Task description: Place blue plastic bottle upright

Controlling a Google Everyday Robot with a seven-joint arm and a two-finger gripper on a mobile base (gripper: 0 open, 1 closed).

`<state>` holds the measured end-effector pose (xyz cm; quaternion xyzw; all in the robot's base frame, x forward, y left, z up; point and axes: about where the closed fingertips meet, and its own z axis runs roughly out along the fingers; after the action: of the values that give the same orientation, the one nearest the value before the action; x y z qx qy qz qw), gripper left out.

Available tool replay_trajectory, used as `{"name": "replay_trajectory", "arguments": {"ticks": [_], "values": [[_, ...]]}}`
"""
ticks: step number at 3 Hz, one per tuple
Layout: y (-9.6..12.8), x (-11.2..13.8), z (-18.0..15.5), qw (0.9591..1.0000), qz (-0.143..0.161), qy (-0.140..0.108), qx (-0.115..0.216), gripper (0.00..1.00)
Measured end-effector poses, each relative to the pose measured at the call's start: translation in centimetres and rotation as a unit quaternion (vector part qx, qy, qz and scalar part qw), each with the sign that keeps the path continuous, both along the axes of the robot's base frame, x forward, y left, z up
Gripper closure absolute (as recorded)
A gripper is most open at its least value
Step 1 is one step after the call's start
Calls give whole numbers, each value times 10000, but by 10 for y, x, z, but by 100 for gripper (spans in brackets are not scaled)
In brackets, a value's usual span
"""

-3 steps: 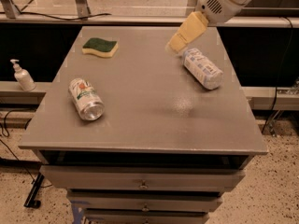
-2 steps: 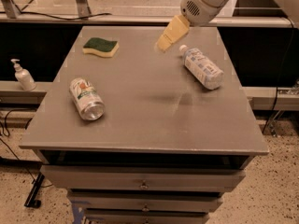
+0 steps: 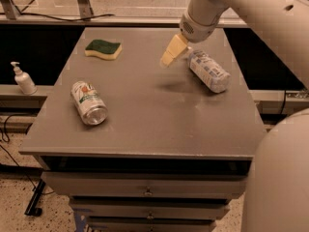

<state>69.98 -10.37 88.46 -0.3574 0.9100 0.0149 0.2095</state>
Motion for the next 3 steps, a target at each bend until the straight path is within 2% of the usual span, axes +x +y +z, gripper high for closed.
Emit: {"name": "replay_trajectory", "arguments": {"ticks": [1, 2, 3], "values": [[-28, 9, -33, 9994, -261, 196, -90, 0], [-51, 12, -54, 9985, -405, 361, -83, 18], [-56, 18, -52, 9984, -428, 380, 25, 41]]}}
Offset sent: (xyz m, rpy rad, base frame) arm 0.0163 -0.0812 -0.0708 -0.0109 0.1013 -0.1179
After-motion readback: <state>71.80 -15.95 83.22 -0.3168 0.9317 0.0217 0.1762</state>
